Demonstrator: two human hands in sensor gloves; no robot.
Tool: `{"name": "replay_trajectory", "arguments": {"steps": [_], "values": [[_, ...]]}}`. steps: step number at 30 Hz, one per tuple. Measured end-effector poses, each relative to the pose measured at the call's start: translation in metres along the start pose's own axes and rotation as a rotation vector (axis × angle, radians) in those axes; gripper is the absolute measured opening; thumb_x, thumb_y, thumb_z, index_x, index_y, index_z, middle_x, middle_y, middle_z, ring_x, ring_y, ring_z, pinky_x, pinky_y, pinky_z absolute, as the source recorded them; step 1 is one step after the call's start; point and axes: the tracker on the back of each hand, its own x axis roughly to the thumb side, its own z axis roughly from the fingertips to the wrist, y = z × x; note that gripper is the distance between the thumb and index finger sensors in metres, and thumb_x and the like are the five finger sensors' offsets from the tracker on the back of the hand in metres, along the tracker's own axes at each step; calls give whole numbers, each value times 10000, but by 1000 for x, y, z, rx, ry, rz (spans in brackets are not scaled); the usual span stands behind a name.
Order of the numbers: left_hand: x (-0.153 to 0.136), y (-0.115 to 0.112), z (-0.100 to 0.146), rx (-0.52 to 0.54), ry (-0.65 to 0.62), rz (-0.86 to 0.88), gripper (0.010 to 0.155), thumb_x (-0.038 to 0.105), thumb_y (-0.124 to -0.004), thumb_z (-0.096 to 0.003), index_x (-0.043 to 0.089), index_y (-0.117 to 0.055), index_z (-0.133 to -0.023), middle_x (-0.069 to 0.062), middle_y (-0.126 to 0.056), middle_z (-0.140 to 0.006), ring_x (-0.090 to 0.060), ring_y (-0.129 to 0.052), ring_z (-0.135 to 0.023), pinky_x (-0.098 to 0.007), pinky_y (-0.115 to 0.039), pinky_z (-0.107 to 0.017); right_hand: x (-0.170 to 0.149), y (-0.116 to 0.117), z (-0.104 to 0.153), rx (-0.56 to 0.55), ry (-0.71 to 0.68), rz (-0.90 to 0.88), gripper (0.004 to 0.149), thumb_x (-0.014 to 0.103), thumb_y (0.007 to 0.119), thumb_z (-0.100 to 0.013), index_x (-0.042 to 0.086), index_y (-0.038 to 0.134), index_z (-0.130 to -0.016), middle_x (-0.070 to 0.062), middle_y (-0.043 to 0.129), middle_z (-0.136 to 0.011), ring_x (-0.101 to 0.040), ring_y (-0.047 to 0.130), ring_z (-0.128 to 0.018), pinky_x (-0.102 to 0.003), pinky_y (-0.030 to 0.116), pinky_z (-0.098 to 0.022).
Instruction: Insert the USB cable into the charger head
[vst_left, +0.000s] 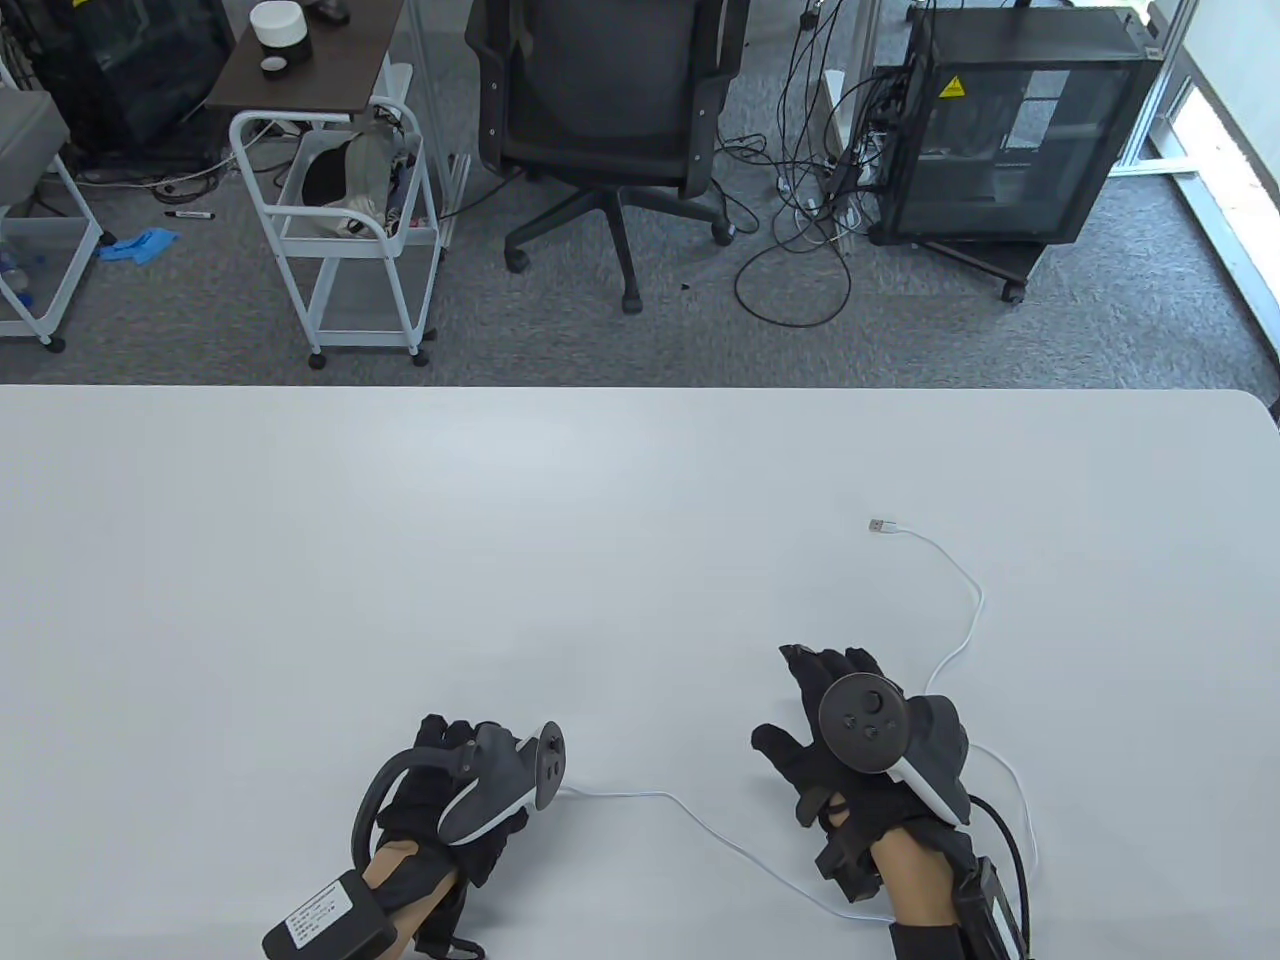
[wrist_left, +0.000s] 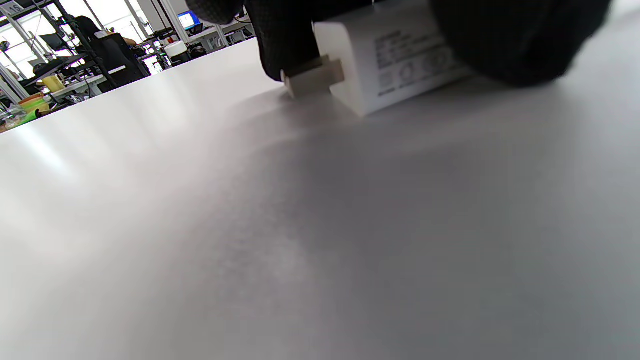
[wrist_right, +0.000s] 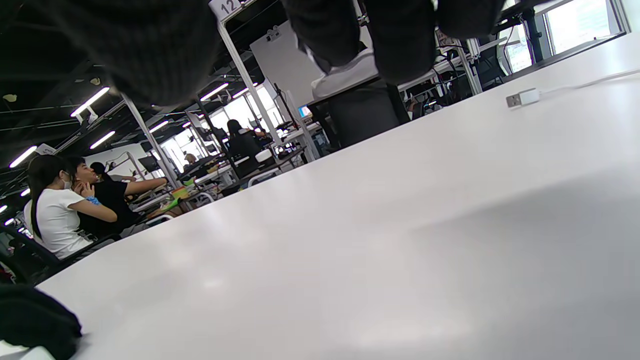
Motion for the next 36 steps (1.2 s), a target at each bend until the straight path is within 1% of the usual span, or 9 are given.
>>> {"name": "replay_trajectory", "arguments": {"steps": [2,5,7,10,13,15,26,30,36], "values": [[0,0,0,2,-3,3,780,596,-781,-142,430,-608,-884,191,-694,-1013,-104,-749,-1013,-415,-520,-885,0,0,0,0,-2,1,897,605,718,-307,122,476,-1023,-262,617,-1074,-543,496,-977,-665,450,-665],[-3,0,3,-1,-31,26,914,655,-757,-80,432,-538,-939,176,-675,-1042,-127,-707,-1047,-430,-510,-880,1,0,0,0,-3,-1,897,605,718,-308,121,475,-1023,-262,616,-1074,-541,495,-978,-665,450,-666],[-6,2,5,0,-47,49,993,685,-739,-54,447,-440,-971,161,-575,-1112,-159,-588,-1117,-452,-459,-886,1,0,0,0,-4,-2,897,605,719,-307,121,476,-1023,-264,615,-1075,-542,496,-978,-666,450,-665],[-10,6,8,18,-59,80,1050,727,-696,-29,469,-328,-978,164,-415,-1170,-178,-415,-1170,-466,-379,-896,1,0,0,0,-4,-4,898,606,719,-307,122,474,-1023,-263,616,-1074,-541,496,-979,-666,449,-665],[-12,9,11,23,-85,131,1060,748,-669,-24,476,-289,-975,158,-325,-1182,-193,-316,-1175,-479,-331,-891,1,0,0,-5,-2,1,900,606,719,-306,119,475,-1022,-263,615,-1075,-542,495,-979,-666,451,-665],[-14,12,13,36,-95,153,1062,756,-655,-22,476,-285,-977,152,-309,-1184,-197,-296,-1174,-484,-321,-889,1,0,0,-1,-3,-2,900,605,719,-307,118,474,-1023,-263,614,-1075,-542,495,-978,-666,450,-665],[-18,19,20,93,-117,196,1026,772,-634,-26,510,-338,-973,160,-334,-1179,-172,-293,-1179,-491,-310,-891,1,1,0,1,-3,2,898,605,719,-307,114,483,-1020,-263,620,-1072,-543,496,-977,-666,453,-664],[-33,25,21,132,-73,228,997,767,-639,-32,537,-381,-968,188,-336,-1186,-153,-272,-1193,-490,-275,-910,1,1,0,8,-3,3,896,604,719,-307,113,486,-1020,-266,619,-1072,-544,497,-976,-665,454,-664],[-62,25,18,109,8,321,972,752,-651,-35,553,-429,-961,206,-345,-1189,-130,-254,-1201,-483,-239,-923,2,1,0,13,-1,5,890,601,720,-309,112,495,-1018,-264,626,-1070,-543,505,-974,-665,459,-662]]}}
